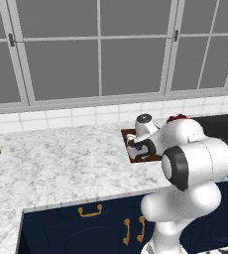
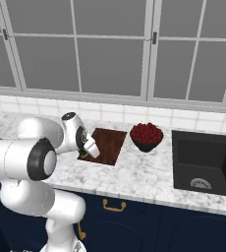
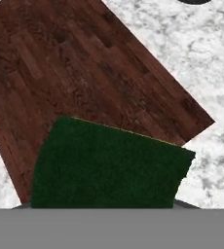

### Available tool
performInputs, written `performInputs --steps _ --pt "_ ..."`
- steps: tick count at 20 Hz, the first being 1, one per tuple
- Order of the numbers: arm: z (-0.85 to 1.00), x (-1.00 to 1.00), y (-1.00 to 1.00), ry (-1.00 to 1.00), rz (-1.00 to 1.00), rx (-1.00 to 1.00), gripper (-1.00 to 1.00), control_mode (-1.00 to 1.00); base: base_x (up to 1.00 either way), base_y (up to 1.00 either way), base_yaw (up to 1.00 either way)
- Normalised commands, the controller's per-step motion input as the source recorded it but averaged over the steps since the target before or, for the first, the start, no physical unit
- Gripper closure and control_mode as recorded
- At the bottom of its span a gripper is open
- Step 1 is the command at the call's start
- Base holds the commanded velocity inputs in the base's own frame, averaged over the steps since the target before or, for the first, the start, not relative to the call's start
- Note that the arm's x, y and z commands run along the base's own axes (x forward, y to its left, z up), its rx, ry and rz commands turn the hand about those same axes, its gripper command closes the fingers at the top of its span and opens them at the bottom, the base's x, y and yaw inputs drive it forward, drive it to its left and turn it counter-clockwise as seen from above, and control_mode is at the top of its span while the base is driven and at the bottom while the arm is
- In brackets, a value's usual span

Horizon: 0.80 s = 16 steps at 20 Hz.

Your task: Pick up the sponge from the counter and clean the cutting board by briefly scrubbing or pressing down on the cutting board. Once finished, release the sponge.

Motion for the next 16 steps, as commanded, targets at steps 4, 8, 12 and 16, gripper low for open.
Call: performInputs --steps 4,8,12,16 --pt "-0.34 0.49 0.0 0.0 -0.13 0.0 1.0 -1.0 0.0 0.0 0.0" --pt "-0.36 0.42 0.0 0.0 -0.11 0.0 1.0 -1.0 0.0 0.0 0.0" --pt "-0.4 0.34 0.01 0.0 -0.1 0.0 1.0 -1.0 0.0 0.0 0.0" --pt "-0.33 0.28 0.0 -0.01 -0.08 0.0 1.0 -1.0 0.0 0.0 0.0"
